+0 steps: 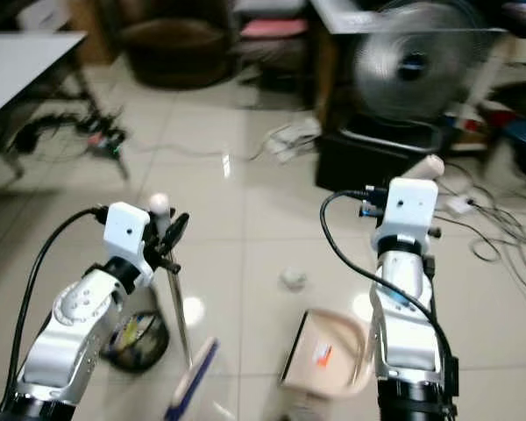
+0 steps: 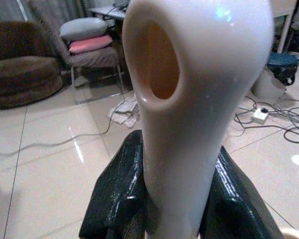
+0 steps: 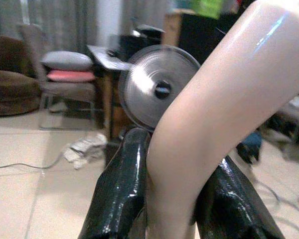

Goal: Sweep floor

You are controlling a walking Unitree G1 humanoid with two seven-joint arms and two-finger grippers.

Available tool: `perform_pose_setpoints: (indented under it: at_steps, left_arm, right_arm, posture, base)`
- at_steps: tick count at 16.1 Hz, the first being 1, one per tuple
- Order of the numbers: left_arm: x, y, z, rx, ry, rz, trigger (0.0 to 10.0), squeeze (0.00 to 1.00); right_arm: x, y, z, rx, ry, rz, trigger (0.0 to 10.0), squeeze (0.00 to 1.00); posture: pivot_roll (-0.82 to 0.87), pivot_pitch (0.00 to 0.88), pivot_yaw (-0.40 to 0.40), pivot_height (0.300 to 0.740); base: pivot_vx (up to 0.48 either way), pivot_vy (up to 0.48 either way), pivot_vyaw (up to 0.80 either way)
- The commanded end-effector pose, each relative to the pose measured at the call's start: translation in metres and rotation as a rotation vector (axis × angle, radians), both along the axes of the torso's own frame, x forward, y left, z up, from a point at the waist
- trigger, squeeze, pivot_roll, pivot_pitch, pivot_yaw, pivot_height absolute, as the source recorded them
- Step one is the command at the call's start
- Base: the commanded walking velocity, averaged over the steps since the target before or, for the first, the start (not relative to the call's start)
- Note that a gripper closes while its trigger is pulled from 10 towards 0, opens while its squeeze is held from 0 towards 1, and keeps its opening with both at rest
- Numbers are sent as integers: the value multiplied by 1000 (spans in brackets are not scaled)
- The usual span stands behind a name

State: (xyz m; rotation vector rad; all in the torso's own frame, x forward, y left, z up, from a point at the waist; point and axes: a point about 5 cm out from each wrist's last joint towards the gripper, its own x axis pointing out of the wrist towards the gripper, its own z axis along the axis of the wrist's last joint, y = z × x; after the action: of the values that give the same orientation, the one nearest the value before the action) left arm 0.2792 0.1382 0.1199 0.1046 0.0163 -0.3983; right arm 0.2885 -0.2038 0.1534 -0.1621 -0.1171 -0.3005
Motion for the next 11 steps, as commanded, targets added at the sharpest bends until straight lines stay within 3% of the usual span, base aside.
perform_pose_setpoints:
  at_steps: [1, 4, 7, 11]
  left_arm:
    - [6, -7, 9, 8, -50, -8, 10000, 0]
    - [10, -12, 8, 8, -56, -5, 10000, 0]
    - [12, -15, 10, 13, -73, 0, 10000, 0]
    - [22, -13, 17, 19, -118, 61, 10000, 0]
  right_arm:
    - [1, -2, 9, -1, -45, -7, 10000, 0]
    - [-1, -2, 7, -11, -38, -10, 10000, 0]
    - [-7, -5, -2, 47, -13, -17, 10000, 0]
    - [-5, 5, -7, 14, -19, 46, 10000, 0]
  posture:
    - [-59, 5, 44, 740]
    - [-76, 10, 55, 740]
    - [-75, 14, 60, 740]
    - [-67, 22, 70, 740]
  base:
    - [315, 0, -800]
    - [331, 0, -800]
    - [339, 0, -698]
    - [348, 0, 0]
